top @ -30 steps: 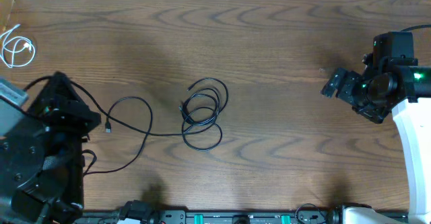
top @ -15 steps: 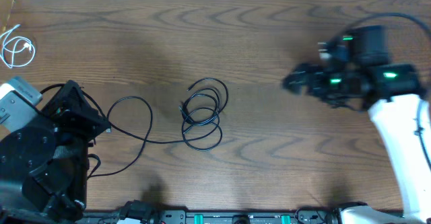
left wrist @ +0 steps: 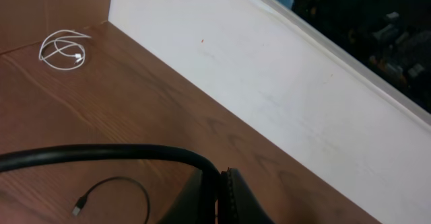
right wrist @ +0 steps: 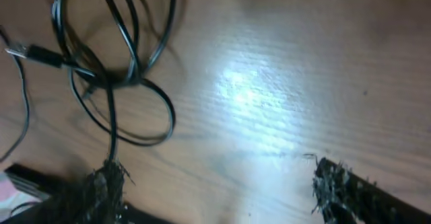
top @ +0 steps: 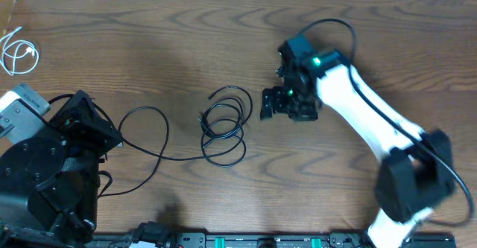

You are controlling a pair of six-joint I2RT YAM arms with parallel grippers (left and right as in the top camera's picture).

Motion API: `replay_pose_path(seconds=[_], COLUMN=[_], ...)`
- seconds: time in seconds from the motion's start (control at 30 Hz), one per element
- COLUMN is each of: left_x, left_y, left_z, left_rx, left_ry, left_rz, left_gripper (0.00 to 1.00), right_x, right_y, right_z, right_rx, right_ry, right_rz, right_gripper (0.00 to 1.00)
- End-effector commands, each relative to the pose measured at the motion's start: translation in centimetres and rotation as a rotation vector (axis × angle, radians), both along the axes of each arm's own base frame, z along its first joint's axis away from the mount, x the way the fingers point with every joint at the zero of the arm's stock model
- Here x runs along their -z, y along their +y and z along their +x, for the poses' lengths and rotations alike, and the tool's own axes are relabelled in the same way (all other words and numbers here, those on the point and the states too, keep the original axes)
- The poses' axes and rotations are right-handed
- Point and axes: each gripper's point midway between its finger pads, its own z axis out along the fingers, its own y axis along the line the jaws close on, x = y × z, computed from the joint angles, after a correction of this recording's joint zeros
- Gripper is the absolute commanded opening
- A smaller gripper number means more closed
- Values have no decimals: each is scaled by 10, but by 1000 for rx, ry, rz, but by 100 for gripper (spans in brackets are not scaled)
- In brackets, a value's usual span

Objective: Untangle cables
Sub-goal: 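Move the right gripper to the black coil and grasp a loop, then pull the black cable loop with the right gripper toward the far right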

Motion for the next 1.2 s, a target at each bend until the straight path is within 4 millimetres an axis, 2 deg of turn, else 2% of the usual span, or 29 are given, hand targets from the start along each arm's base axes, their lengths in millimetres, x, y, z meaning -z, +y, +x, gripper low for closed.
replay_pose_path(seconds=[0.0, 0.07, 0.2, 0.23, 0.33, 0.47, 0.73, 0.8, 0.87, 1.0, 1.1, 1.17], left_x=[-2, -2, 0, 1, 3, 3, 4, 5, 7, 11, 15, 19], left_y=[0, 0, 0, 0, 0, 0, 0, 0, -1, -1, -2, -2], left_z=[-1, -1, -2, -2, -2, -2, -1, 1, 3, 7, 10, 12], left_rx=[8, 8, 8, 8, 8, 8, 8, 8, 9, 8, 9, 9], left_ry=[-2, -2, 11, 14, 22, 23, 27, 33, 42, 63, 83, 102], left_rz=[15, 15, 18, 18, 19, 20, 21, 22, 23, 27, 31, 34], left_gripper=[8, 8, 8, 8, 8, 8, 8, 8, 8, 8, 8, 8], right_x=[-16, -14, 7, 15, 32, 52, 84, 90, 94, 90, 68, 42], right_y=[16, 21, 39, 45, 68, 81, 92, 90, 85, 73, 55, 37], right_z=[25, 32, 36, 37, 32, 28, 23, 23, 25, 30, 42, 53], right_rx=[-69, -81, -69, -63, -87, -80, -67, -67, -64, -54, -26, 1], right_ry=[-39, -49, -37, -31, -9, 5, 37, 35, 25, 1, -39, -81], right_rz=[-10, -43, -53, -53, -16, -35, -69, -88, -123, -174, -225, -269], right_gripper=[89, 90, 93, 91, 79, 75, 50, 40, 26, 1, 1, 1])
